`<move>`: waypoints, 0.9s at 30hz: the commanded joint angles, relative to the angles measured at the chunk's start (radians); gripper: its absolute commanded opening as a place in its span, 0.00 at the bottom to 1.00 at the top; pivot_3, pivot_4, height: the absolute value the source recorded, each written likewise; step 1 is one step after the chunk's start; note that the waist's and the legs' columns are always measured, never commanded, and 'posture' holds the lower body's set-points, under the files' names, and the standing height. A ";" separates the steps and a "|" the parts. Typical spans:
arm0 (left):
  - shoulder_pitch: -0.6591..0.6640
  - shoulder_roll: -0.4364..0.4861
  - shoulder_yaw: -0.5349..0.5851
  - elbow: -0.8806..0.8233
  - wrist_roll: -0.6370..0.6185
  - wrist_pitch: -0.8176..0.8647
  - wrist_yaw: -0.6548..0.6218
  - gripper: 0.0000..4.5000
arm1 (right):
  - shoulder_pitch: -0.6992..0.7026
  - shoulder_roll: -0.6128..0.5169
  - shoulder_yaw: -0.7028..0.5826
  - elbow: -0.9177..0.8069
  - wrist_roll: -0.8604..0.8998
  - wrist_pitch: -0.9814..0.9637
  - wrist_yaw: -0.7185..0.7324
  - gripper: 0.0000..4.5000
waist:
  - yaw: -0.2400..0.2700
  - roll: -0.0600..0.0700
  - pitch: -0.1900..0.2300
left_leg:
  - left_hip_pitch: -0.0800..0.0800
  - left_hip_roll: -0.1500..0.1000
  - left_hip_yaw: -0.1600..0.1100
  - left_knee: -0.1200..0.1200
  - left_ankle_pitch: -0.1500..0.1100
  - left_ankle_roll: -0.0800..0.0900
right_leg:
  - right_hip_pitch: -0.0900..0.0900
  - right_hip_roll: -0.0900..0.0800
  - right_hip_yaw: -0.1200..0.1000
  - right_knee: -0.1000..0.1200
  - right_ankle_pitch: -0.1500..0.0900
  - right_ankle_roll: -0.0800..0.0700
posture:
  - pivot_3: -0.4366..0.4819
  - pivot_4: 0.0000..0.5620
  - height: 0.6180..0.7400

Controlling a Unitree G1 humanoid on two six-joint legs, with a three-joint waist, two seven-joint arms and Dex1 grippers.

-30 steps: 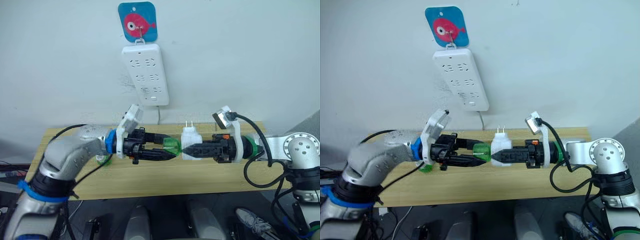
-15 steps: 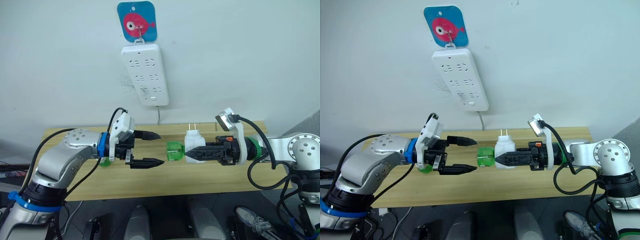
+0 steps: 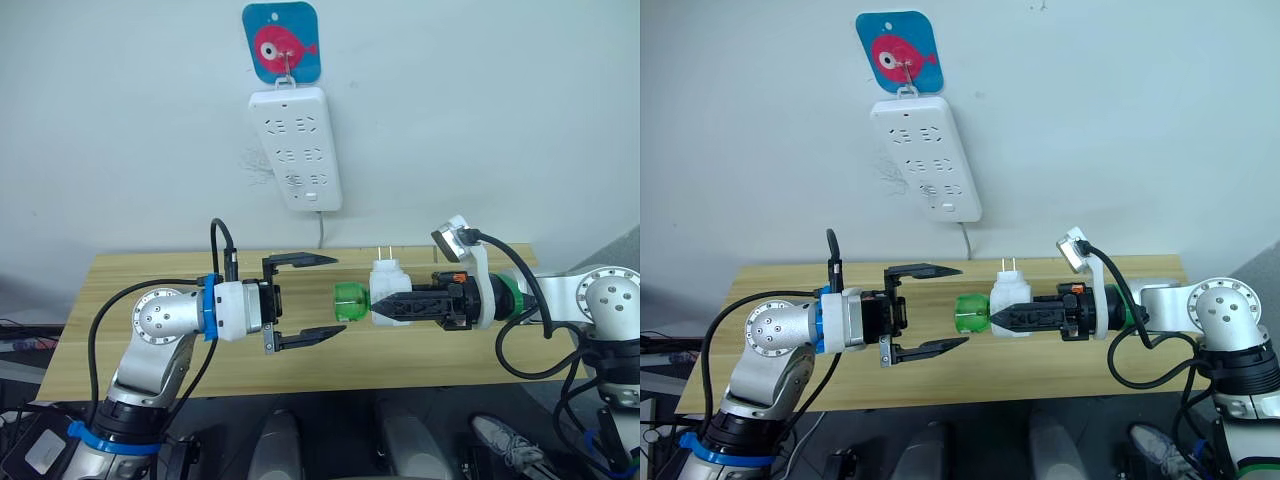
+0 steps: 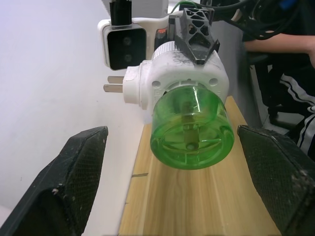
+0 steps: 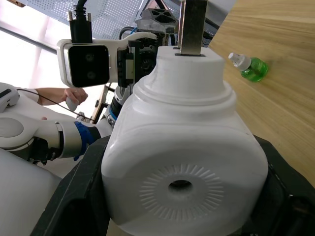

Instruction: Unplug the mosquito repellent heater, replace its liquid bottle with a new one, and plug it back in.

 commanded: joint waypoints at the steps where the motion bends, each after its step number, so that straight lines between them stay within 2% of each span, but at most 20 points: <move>1: -0.017 -0.020 -0.028 -0.018 0.007 -0.008 0.011 1.00 | -0.010 0.005 -0.019 -0.014 0.031 -0.006 0.007 0.68 | 0.000 0.000 0.000 | 0.000 0.000 0.000 0.000 0.000 0.000 | 0.000 0.000 0.000 0.000 0.000 0.000 | 0.36 0.41 0.88; 4: -0.040 -0.035 -0.043 0.005 0.026 -0.020 0.013 0.86 | -0.010 0.006 -0.018 -0.016 0.032 -0.005 0.007 0.68 | 0.000 0.000 0.000 | 0.000 0.000 0.000 0.000 0.000 0.000 | 0.000 0.000 0.000 0.000 0.000 0.000 | 0.35 0.40 0.88; 9: -0.058 -0.041 -0.051 0.020 0.026 -0.020 0.011 0.52 | -0.012 0.007 -0.018 -0.016 0.034 -0.007 0.003 0.68 | -0.001 0.000 0.000 | 0.000 0.000 0.000 0.000 0.000 0.000 | 0.000 0.000 0.000 0.000 0.000 0.000 | 0.35 0.40 0.88; 14: -0.079 -0.004 -0.050 -0.002 0.007 0.033 -0.013 0.50 | -0.010 0.005 -0.019 -0.020 0.035 -0.008 0.001 0.68 | -0.001 0.000 0.000 | 0.000 0.000 0.000 0.000 0.000 0.000 | 0.000 0.000 0.000 0.000 0.000 0.000 | 0.35 0.40 0.88; 16: -0.137 0.080 -0.050 -0.041 -0.125 0.413 0.044 0.50 | -0.009 0.002 -0.021 -0.022 0.028 -0.006 0.007 0.68 | -0.001 -0.001 0.001 | 0.000 0.000 -0.001 0.000 0.000 0.000 | 0.000 0.000 -0.001 0.000 0.000 0.000 | 0.36 0.40 0.88; 18: -0.233 0.168 -0.033 -0.029 -0.369 0.858 0.105 0.50 | -0.007 0.000 -0.019 -0.028 0.019 -0.003 0.015 0.68 | -0.003 -0.001 0.002 | -0.001 0.000 -0.003 0.001 0.000 0.000 | 0.000 0.001 -0.002 0.001 0.000 0.000 | 0.36 0.40 0.88; 20: -0.297 0.232 -0.027 0.001 -0.500 1.086 0.085 0.50 | -0.006 0.000 -0.015 -0.031 0.015 -0.003 0.020 0.68 | -0.004 -0.001 0.002 | -0.001 0.000 -0.005 0.001 0.000 0.000 | 0.000 0.001 -0.004 0.002 0.000 0.001 | 0.36 0.40 0.88; 21: -0.318 0.257 -0.029 0.011 -0.529 1.148 0.066 0.50 | -0.006 0.000 -0.013 -0.033 0.013 -0.003 0.022 0.68 | -0.006 -0.001 0.002 | -0.001 0.000 -0.005 0.001 0.000 0.000 | 0.001 0.001 -0.004 0.001 -0.001 0.001 | 0.36 0.40 0.88; 24: -0.370 0.232 0.013 0.050 -0.617 1.283 0.157 0.50 | -0.006 0.003 -0.010 -0.035 0.006 -0.007 0.026 0.68 | -0.008 0.000 0.003 | -0.001 0.000 -0.004 0.000 0.000 0.000 | 0.000 0.001 -0.004 0.000 0.000 0.000 | 0.36 0.40 0.88; 27: -0.373 0.212 0.027 0.034 -0.620 1.304 0.195 0.50 | -0.009 0.008 -0.009 -0.031 0.001 -0.011 0.026 0.68 | -0.008 0.000 0.003 | -0.001 0.000 -0.005 -0.001 0.000 0.001 | 0.000 0.001 -0.005 0.000 0.000 0.000 | 0.35 0.40 0.88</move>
